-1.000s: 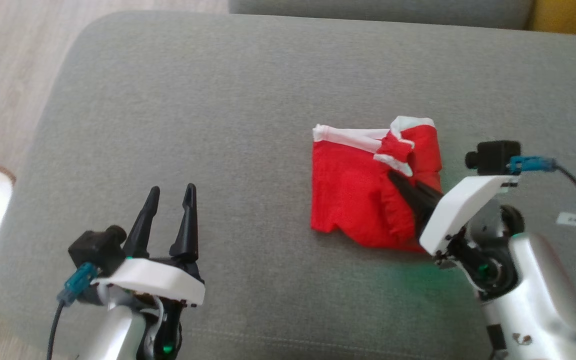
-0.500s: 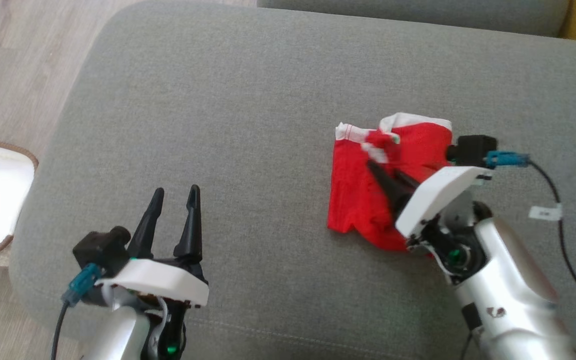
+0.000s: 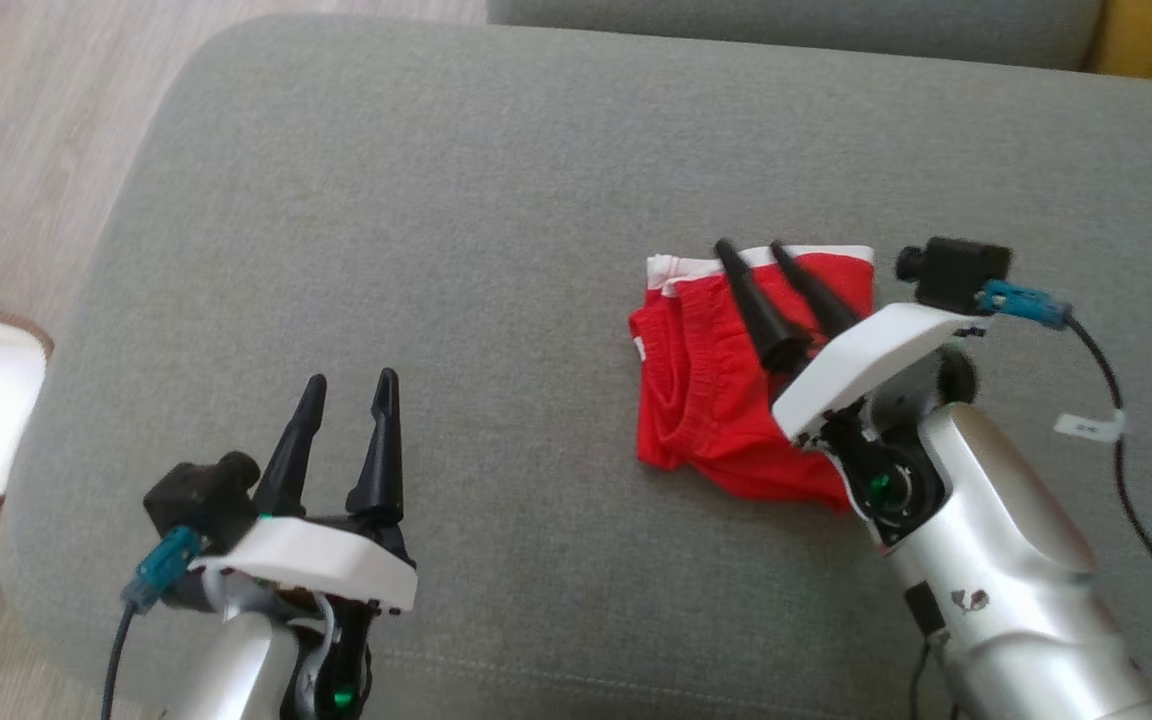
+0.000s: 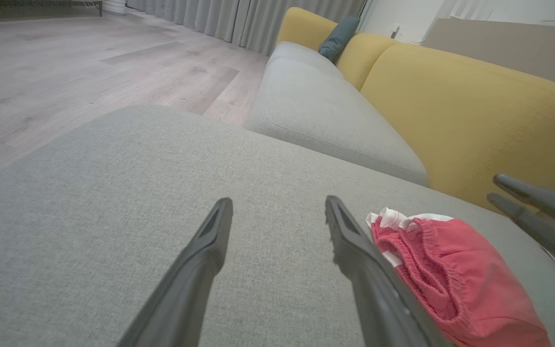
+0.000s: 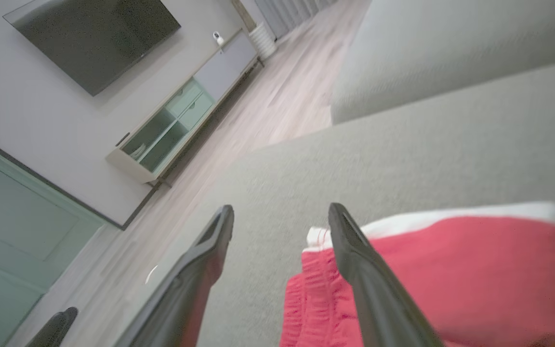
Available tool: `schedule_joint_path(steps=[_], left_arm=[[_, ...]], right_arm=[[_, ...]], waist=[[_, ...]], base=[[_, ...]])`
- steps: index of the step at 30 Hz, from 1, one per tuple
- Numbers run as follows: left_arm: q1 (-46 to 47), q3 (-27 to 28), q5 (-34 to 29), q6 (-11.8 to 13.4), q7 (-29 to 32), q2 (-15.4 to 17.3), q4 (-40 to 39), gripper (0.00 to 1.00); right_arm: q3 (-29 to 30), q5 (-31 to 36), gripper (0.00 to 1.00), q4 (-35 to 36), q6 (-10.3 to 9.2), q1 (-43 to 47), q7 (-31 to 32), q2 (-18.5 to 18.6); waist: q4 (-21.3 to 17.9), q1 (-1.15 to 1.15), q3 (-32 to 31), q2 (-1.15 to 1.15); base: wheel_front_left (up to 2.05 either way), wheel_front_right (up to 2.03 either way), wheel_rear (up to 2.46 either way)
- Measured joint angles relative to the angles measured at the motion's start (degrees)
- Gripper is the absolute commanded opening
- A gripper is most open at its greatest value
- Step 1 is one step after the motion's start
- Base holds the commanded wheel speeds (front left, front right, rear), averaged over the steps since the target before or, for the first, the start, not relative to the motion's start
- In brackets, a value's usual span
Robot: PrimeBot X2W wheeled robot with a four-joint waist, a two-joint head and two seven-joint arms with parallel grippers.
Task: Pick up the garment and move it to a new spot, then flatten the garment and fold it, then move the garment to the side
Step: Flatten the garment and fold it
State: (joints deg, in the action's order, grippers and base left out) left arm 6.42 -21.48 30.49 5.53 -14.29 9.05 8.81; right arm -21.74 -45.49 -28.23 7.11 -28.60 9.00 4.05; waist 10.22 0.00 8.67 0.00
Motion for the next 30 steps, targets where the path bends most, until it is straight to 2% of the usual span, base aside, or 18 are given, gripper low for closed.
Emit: schedule_joint_path(steps=[9, 17, 22, 30], left_arm=[[0.0, -0.1, -1.2, 0.0, 0.0, 0.0, -0.5, 1.00], [-0.6, -0.1, -1.8, 0.6, 0.0, -0.2, -0.7, 1.00], [-1.6, -0.4, -2.7, 1.0, 0.0, -0.6, -0.6, 1.00], [-3.9, -0.8, -3.2, 0.9, 0.0, -0.8, 0.6, 1.00]], right_arm=[[7.2, 15.3, 1.00, 1.9, 0.00, 1.4, -12.8, 0.3], [15.2, 26.3, 1.00, 9.0, 0.00, 12.1, -17.1, -0.2], [17.7, 30.2, 1.00, 12.7, 0.00, 18.2, -18.2, -0.6], [19.7, 30.9, 1.00, 14.2, 0.00, 26.1, -19.2, -1.3]], waist=[[-2.5, 0.00, -2.2, 0.00], [-5.1, 0.00, -4.8, 0.00], [-5.7, 0.00, -6.5, 0.00], [-6.5, 0.00, -8.8, 0.00]], base=[[0.00, 0.00, 0.00], [0.00, 0.00, 0.00], [0.00, 0.00, 0.00], [0.00, 0.00, 0.00]])
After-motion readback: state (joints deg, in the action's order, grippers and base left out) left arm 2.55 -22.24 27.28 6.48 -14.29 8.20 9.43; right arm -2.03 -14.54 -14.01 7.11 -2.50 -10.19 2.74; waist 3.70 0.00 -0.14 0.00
